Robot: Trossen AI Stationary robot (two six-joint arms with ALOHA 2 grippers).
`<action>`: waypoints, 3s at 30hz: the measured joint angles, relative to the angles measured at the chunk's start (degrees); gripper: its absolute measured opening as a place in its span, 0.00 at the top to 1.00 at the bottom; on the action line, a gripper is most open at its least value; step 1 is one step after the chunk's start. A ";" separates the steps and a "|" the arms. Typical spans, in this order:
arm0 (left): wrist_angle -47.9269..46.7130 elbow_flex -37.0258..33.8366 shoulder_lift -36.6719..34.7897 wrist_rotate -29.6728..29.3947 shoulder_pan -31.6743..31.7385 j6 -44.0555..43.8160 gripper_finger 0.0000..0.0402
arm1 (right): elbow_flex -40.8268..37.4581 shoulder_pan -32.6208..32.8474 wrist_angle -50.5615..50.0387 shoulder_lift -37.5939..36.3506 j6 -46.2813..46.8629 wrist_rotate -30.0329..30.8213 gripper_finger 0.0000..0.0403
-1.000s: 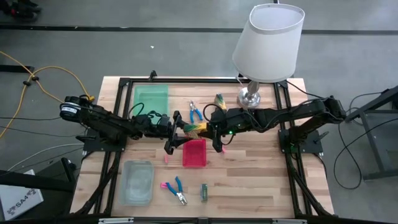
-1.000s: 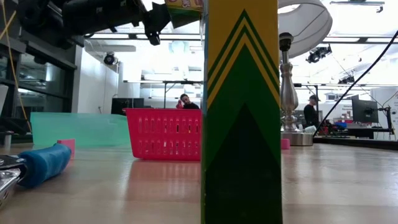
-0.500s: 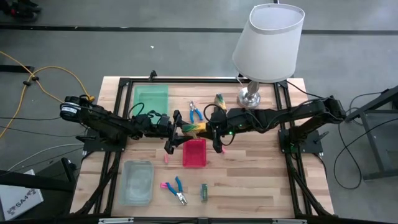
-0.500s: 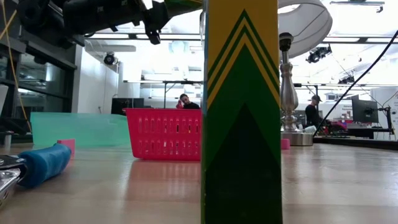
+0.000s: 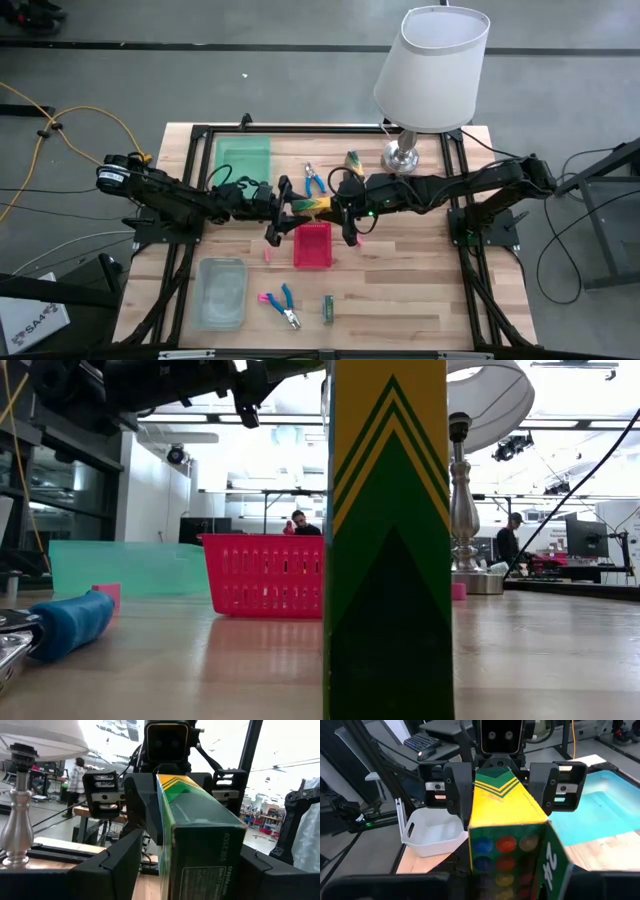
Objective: Pick & Place School Supplies
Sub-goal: Put the middle right yellow crayon box into the green bin
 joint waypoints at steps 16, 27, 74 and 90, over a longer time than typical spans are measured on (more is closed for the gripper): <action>-0.07 0.51 -0.02 -0.07 0.00 0.17 0.70 | -0.02 -0.02 -0.06 0.00 0.01 0.16 0.77; -0.09 0.51 -0.02 -0.46 0.00 1.22 0.73 | -0.01 -0.02 -0.14 0.00 -0.13 0.22 0.77; 0.02 0.51 -0.02 -1.84 0.00 2.16 0.74 | 0.00 -0.50 -7.18 0.00 -3.02 0.04 0.51; -2.71 0.51 0.00 -3.40 0.00 1.88 0.74 | 0.00 -0.48 -15.76 -0.02 -1.27 -2.99 0.51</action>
